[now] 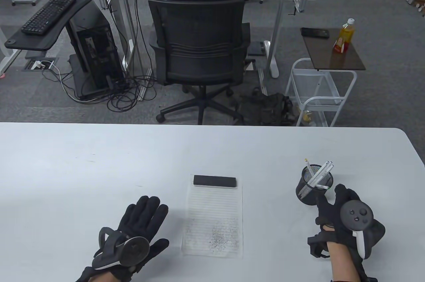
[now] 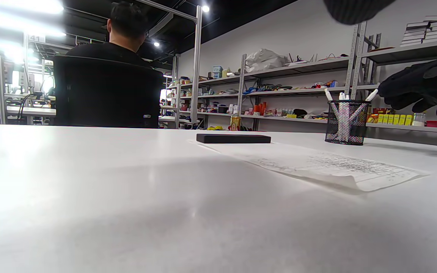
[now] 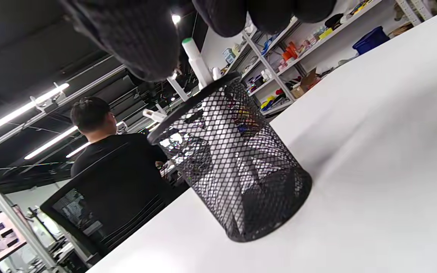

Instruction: Press to extend mechanical pencil leads

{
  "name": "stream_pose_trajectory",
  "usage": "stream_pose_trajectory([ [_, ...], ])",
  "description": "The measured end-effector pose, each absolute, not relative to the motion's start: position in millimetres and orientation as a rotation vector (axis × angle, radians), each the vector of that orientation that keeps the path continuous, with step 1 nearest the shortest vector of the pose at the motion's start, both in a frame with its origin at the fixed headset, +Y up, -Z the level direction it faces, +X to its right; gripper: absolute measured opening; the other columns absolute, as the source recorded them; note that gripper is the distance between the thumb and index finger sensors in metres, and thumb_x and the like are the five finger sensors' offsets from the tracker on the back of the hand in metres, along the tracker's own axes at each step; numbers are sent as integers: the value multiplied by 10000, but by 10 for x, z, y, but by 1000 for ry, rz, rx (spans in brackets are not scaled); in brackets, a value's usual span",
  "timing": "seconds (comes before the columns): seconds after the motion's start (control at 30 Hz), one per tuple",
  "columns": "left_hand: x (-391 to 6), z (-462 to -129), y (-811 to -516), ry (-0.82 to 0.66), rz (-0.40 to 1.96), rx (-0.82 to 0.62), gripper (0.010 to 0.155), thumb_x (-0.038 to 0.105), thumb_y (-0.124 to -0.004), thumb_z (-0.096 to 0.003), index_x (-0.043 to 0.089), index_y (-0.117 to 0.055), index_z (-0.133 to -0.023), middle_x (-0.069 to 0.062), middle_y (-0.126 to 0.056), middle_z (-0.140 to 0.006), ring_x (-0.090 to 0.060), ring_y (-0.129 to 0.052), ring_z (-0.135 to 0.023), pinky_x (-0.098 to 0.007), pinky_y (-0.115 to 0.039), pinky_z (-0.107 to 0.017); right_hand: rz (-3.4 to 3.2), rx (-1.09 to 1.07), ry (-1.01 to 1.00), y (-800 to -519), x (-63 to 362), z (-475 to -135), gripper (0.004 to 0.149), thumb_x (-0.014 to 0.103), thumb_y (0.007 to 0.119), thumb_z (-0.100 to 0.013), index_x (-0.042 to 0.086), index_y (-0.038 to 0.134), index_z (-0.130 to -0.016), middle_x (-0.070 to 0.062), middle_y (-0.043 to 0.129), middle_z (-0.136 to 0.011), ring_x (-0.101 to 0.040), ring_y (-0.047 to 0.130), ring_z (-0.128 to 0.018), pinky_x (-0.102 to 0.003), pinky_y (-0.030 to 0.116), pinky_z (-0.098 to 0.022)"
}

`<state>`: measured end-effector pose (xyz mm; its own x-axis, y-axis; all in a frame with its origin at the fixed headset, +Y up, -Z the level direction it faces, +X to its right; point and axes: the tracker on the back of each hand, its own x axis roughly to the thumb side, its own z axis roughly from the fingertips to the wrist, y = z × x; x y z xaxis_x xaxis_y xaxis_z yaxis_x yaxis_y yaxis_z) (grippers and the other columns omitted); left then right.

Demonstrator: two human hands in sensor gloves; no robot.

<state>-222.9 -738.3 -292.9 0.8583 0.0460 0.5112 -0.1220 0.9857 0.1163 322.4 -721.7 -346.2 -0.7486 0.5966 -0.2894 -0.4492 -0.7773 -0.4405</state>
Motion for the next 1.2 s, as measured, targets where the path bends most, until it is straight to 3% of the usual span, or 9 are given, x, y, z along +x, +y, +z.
stream_pose_trajectory([
  [0.23, -2237, -2939, -7382, -525, 89, 132, 880, 640, -652, -447, 246, -288, -1145, -125, -287, -1201, -481, -364, -1115, -649, -420, -764, 2503, -606, -507, -7246, 3210, -3609, 613, 411, 924, -510, 72, 732, -983, -215, 660, -1002, -533, 672, -910, -797, 421, -666],
  [0.93, -2239, -2956, -7392, -519, 86, 97, 878, 638, -652, -449, 248, -287, -1145, -126, -286, -1201, -482, -366, -1115, -650, -423, -763, 2563, -575, -623, -7260, 3174, -3683, 456, 359, 910, -524, 106, 844, -898, -184, 736, -956, -502, 745, -879, -784, 483, -662],
  [1.2, -2235, -2962, -7401, -518, 90, 92, 877, 638, -651, -449, 248, -286, -1145, -125, -284, -1202, -480, -367, -1115, -650, -424, -764, 2493, -537, -716, -7021, 3235, -3599, 444, 358, 894, -541, 101, 825, -896, -178, 749, -947, -503, 753, -878, -781, 502, -662],
])
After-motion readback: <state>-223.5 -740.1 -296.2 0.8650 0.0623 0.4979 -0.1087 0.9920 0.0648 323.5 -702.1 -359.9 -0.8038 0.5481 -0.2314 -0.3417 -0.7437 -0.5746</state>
